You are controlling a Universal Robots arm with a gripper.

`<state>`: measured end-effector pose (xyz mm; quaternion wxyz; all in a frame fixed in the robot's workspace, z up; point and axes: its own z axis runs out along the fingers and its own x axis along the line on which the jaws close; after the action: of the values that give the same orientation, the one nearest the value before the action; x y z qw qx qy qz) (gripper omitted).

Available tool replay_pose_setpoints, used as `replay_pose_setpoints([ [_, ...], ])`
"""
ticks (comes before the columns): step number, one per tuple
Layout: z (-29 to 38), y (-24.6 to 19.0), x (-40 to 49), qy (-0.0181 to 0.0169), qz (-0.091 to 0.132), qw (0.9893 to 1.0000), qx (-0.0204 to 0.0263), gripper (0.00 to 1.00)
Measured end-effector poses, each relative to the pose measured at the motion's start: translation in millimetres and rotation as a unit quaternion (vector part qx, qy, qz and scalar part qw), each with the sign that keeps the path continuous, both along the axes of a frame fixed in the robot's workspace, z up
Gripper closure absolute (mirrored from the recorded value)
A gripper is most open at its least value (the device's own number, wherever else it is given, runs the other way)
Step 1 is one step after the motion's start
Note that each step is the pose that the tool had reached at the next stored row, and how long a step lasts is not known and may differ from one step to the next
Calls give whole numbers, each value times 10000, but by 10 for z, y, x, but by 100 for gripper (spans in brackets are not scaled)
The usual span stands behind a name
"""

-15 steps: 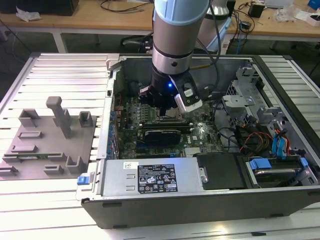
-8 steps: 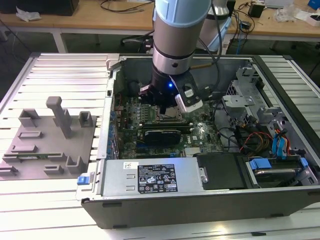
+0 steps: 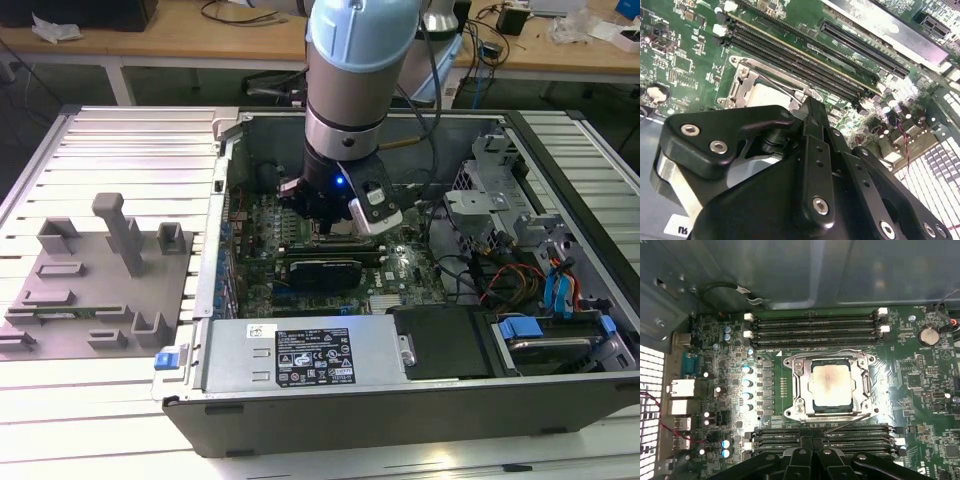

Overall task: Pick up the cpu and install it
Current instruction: 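Install the second cpu locking lever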

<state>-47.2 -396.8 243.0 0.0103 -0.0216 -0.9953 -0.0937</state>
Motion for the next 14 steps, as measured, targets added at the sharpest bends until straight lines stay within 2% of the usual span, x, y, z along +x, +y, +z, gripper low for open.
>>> replay_pose_setpoints([
  [4, -107, 48, -22, 0, -3, 10000, -13, 89],
  [11, -259, 62, -96, 1, -7, 10000, -13, 89],
  [14, -297, 65, -127, 1, -8, 10000, -9, 89],
])
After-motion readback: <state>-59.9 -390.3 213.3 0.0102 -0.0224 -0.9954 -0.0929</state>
